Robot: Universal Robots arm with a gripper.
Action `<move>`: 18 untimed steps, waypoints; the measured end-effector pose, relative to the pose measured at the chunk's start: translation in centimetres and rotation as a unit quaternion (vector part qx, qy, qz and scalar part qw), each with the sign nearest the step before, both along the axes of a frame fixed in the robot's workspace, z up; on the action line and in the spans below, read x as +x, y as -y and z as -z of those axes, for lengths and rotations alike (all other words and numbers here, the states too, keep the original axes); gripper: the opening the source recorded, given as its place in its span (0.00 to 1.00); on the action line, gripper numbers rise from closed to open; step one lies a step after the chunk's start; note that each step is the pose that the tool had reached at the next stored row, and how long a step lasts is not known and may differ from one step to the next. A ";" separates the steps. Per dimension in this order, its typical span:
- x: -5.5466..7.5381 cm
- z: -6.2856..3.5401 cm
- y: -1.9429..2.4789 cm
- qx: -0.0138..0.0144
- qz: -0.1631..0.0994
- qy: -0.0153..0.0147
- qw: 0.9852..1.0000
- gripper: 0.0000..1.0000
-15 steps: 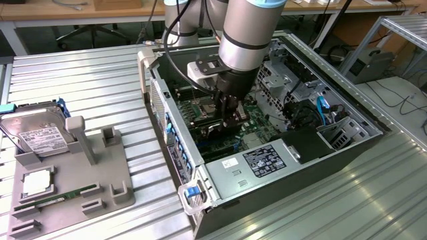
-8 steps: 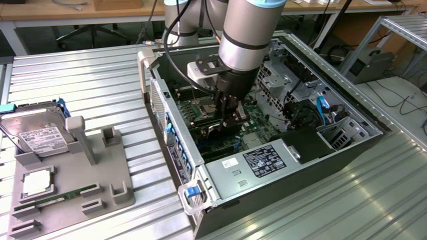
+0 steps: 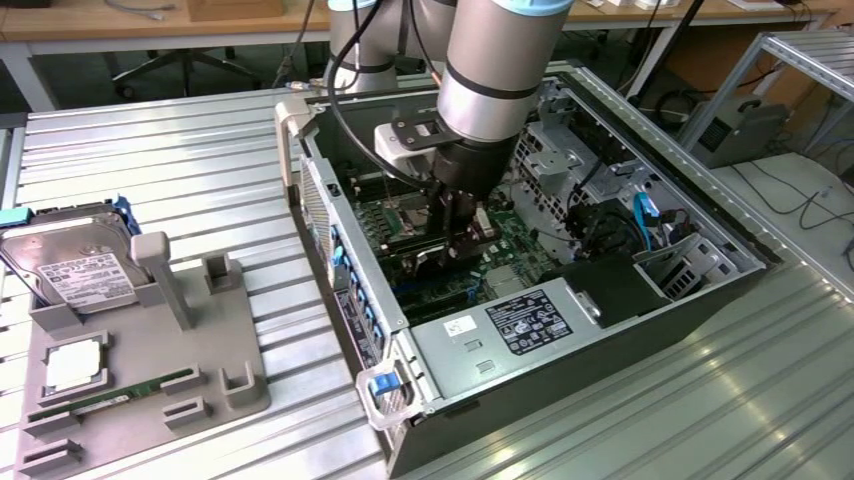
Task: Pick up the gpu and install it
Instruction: 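Insert the gpu into the slot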
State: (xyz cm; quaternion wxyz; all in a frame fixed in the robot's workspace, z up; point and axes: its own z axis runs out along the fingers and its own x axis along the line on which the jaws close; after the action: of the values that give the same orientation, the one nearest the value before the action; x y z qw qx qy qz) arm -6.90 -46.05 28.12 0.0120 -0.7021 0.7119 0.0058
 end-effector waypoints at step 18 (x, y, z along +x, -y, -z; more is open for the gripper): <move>0.0 0.96 0.00 0.000 0.000 0.000 1.000 0.49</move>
State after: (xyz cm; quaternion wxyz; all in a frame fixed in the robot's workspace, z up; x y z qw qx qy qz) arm -6.90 -46.05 27.16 0.0120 -0.7021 0.7119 0.0057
